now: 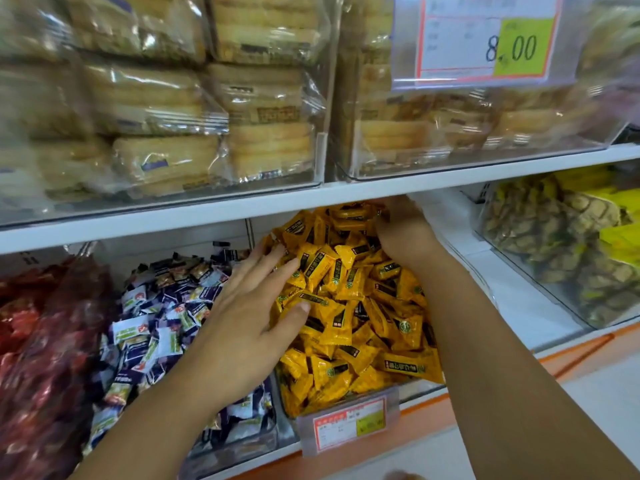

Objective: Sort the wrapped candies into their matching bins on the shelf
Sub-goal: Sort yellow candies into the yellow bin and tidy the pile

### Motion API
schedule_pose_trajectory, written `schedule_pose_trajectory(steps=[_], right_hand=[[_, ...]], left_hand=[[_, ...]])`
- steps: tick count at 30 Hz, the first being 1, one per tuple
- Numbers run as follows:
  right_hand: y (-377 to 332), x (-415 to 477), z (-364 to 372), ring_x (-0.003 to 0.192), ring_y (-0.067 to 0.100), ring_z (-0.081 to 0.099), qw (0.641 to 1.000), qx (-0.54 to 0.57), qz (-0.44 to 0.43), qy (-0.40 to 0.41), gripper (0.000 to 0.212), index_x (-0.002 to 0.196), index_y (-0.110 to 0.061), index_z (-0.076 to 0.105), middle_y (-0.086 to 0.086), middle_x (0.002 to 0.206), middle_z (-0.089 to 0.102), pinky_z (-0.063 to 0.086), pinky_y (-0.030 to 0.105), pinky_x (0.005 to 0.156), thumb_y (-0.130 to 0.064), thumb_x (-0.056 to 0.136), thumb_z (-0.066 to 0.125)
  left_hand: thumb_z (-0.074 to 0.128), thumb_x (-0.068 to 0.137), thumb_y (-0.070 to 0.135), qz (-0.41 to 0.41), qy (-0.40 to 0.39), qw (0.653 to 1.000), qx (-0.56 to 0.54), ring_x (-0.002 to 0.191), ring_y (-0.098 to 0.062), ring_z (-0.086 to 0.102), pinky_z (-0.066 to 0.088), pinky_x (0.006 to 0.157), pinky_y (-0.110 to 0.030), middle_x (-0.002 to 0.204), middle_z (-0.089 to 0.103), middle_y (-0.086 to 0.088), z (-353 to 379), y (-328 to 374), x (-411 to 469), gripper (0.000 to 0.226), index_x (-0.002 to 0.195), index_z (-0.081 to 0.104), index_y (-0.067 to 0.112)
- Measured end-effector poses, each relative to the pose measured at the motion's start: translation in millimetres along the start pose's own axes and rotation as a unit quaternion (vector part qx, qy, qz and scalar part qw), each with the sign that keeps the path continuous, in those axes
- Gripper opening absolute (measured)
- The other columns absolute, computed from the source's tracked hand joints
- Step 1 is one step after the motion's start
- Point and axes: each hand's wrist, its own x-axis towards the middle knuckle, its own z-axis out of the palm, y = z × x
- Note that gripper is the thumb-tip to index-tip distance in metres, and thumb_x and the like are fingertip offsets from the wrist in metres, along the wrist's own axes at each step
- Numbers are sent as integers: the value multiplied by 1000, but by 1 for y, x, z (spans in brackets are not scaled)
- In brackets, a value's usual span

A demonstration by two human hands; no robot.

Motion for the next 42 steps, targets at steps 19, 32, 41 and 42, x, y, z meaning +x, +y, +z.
schedule_pose_trajectory(steps=[19,32,41,42], right_hand=[[-33,-94,-48,82,9,66,945,320,-22,-58,36,98,-31,61,-1,87,71,55,30,78,1,84,66],[-2,-96,-42,135,17,30,998,-40,-25,-46,48,139,-33,42,-1,144,41,32,34,107,-46,94,50],[-3,-93,-13,145,23,15,986,-118,-51,-110,63,150,-36,21,-1,157,21,21,46,116,-56,94,41],[-7,-93,-12,145,21,17,986,-102,-61,-115,59,149,-36,21,-2,157,20,19,48,117,-51,95,41]], left_hand=[[49,87,53,47,67,996,-27,130,-3,34,25,109,-23,140,36,21,3,44,3,61,144,31,42],[54,93,32,19,118,989,-89,76,1,53,36,62,-14,104,63,18,3,39,5,23,116,60,35],[52,96,25,6,158,984,-87,58,4,44,32,48,-9,89,57,18,-1,29,4,19,112,59,31],[53,96,25,2,166,982,-93,59,4,45,34,51,-8,90,57,17,-2,28,4,18,112,59,30]])
